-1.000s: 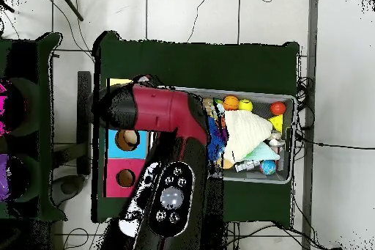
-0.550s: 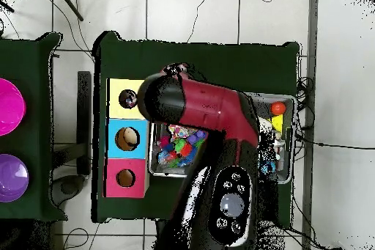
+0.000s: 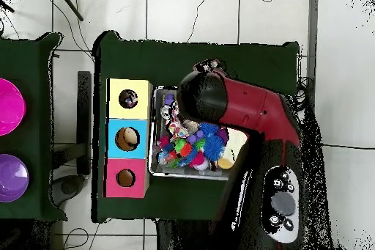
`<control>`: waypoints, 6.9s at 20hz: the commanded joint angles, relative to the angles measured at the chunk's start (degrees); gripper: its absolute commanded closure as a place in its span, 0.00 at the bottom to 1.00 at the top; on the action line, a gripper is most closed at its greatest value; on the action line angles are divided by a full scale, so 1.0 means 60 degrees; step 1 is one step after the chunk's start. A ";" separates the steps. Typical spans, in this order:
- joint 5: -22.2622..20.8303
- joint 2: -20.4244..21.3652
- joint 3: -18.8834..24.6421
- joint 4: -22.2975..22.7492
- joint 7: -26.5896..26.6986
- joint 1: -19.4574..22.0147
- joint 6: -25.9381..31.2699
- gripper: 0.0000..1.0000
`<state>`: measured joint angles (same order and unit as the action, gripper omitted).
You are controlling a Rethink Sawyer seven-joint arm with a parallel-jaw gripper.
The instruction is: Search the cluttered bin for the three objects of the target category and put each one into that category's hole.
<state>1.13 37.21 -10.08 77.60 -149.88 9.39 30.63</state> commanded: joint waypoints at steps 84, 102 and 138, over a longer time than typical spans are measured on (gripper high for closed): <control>0.0955 0.3783 -0.0682 0.3066 0.0198 -0.1035 0.1167 0.00; 0.0496 0.1960 0.0444 0.1335 -0.0143 -0.1225 0.1937 0.00; -0.0407 0.1339 0.2237 0.2561 0.1661 0.0866 -0.0079 0.00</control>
<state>3.52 48.74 -3.51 90.44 -149.88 13.35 25.10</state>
